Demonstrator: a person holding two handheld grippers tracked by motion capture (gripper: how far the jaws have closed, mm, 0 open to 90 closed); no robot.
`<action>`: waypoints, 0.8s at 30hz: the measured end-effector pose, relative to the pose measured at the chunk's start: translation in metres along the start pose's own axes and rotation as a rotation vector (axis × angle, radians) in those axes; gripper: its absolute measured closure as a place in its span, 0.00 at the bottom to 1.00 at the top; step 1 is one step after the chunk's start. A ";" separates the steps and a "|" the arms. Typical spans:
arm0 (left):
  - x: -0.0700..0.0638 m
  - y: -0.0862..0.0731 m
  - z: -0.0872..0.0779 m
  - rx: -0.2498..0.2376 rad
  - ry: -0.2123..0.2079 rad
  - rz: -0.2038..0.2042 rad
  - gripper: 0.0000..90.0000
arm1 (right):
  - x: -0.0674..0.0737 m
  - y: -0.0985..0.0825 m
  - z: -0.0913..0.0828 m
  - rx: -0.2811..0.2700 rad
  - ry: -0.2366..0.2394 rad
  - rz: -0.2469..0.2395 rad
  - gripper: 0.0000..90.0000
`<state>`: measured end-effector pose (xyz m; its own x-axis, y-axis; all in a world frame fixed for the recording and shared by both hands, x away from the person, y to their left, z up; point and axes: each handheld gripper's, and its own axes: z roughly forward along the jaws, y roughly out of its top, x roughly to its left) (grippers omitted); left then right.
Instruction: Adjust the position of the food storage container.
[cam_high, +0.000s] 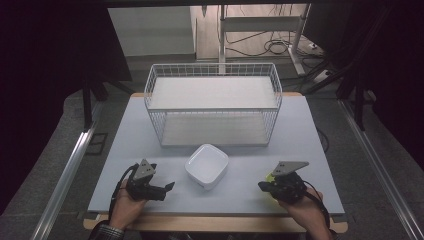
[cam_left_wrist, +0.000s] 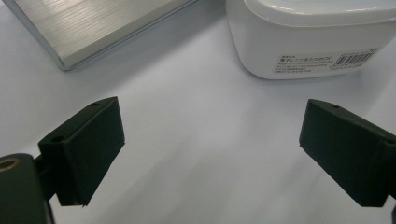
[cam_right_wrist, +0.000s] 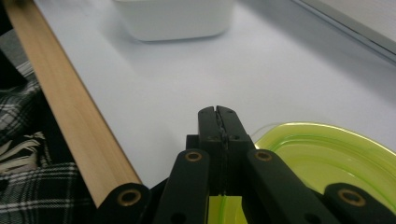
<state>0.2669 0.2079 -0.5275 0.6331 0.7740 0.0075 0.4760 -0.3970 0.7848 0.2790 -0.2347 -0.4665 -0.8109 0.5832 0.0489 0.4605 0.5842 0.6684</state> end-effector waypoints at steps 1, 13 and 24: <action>0.000 0.000 0.000 0.001 0.000 0.000 0.07 | -0.003 -0.002 -0.003 -0.004 -0.006 0.008 1.00; 0.000 0.000 0.001 0.007 0.002 0.001 0.07 | -0.018 -0.019 -0.021 -0.021 -0.074 0.061 1.00; -0.001 0.000 0.001 0.011 0.001 0.003 0.07 | -0.007 -0.010 -0.009 -0.002 -0.053 0.037 1.00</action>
<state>0.2672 0.2066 -0.5279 0.6339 0.7733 0.0110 0.4803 -0.4048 0.7781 0.2767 -0.2501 -0.4668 -0.7732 0.6332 0.0343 0.4890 0.5609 0.6680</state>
